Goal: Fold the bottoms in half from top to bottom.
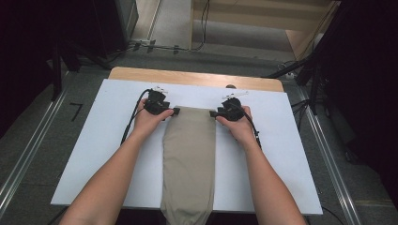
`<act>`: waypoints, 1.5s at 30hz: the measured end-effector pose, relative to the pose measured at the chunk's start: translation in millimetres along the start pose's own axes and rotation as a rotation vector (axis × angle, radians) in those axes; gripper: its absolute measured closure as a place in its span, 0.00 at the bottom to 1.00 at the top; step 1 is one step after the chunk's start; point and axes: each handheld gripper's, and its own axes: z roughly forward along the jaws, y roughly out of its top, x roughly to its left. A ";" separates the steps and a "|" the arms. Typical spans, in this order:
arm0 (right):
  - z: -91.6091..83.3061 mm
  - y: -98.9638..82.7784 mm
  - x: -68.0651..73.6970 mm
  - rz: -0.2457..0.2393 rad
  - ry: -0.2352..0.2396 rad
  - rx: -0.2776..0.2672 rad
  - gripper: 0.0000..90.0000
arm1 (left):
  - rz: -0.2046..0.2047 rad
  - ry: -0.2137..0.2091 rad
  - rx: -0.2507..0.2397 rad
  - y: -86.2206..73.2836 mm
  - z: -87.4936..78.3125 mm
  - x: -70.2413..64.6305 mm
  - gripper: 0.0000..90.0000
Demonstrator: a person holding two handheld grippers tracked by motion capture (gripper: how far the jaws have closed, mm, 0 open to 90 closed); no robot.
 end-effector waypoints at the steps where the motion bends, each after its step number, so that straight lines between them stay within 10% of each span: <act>1: 1.2 -0.3 -0.6 0.006 -0.004 -0.002 0.57 | 0.006 0.002 -0.002 0.8 1.2 -0.3 0.44; 7: 9.8 -1.4 -2.4 0.008 0.009 -0.037 0.60 | 0.061 0.036 0.024 3.5 4.6 -3.8 0.50; 15: 11.3 -3.0 2.3 -0.005 0.073 -0.024 0.92 | -0.016 -0.079 0.026 1.2 3.5 2.3 0.83; 26: 5.7 6.1 0.5 -0.019 0.056 0.003 0.97 | -0.096 -0.118 0.023 5.0 2.7 7.7 0.99; 33: -4.5 33.2 0.1 -0.064 0.028 -0.021 0.97 | -0.037 -0.085 -0.009 38.2 -9.0 11.3 0.99; 45: -46.9 100.4 -5.1 -0.138 -0.065 -0.212 0.97 | 0.062 -0.034 -0.208 119.6 -55.6 10.5 0.99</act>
